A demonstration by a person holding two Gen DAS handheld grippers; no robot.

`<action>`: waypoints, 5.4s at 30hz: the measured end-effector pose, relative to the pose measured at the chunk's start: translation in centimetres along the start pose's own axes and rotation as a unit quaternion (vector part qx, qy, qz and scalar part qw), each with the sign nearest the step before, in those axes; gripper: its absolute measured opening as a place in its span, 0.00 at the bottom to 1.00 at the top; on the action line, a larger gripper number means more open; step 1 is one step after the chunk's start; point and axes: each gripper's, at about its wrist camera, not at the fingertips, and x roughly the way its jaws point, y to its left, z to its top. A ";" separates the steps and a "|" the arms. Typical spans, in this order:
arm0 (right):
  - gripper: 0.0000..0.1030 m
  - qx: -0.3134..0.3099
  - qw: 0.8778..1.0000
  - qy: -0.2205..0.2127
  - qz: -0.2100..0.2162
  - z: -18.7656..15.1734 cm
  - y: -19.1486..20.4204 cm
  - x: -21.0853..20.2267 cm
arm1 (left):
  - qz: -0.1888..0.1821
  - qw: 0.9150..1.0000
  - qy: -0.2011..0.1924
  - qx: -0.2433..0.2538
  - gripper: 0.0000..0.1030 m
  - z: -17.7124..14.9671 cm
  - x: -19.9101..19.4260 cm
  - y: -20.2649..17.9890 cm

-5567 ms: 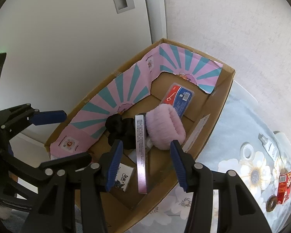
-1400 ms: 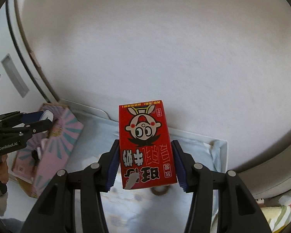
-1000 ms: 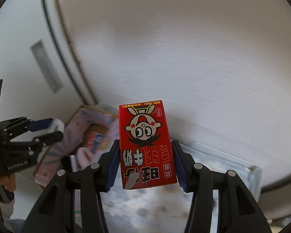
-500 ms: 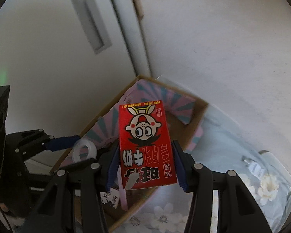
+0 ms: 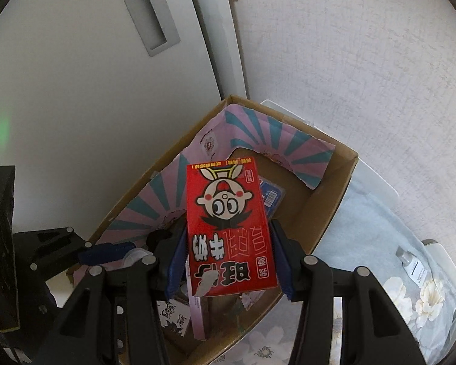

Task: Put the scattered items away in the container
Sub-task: 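Carry tape roll and red milk carton over the cardboard box, then open both tools to drop tape roll and milk carton into box, then move both open tools back to the remaining table items, then grasp the white DECORTE tube with left tool while right tool grasps brown scrunchie, then carry the tube and brown scrunchie over the cardboard box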

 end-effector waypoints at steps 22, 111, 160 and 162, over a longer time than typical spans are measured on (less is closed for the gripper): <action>0.61 0.019 1.000 -0.015 0.004 -0.7 0.2 -2.0 | -0.003 1.000 -0.006 0.001 0.91 0.0 -0.4 -0.5; 0.61 0.294 0.939 -0.054 -0.168 -25.9 -24.0 -8.8 | -0.070 0.945 0.005 0.320 0.47 11.5 17.6 -31.0; 0.15 0.302 0.929 -0.108 -0.184 -27.7 -23.3 -16.3 | -0.183 0.936 -0.025 0.301 0.19 10.8 9.5 -31.8; 0.15 0.297 0.930 -0.111 -0.188 -26.1 -24.7 -17.0 | -0.187 0.936 -0.034 0.296 0.19 10.9 8.1 -31.5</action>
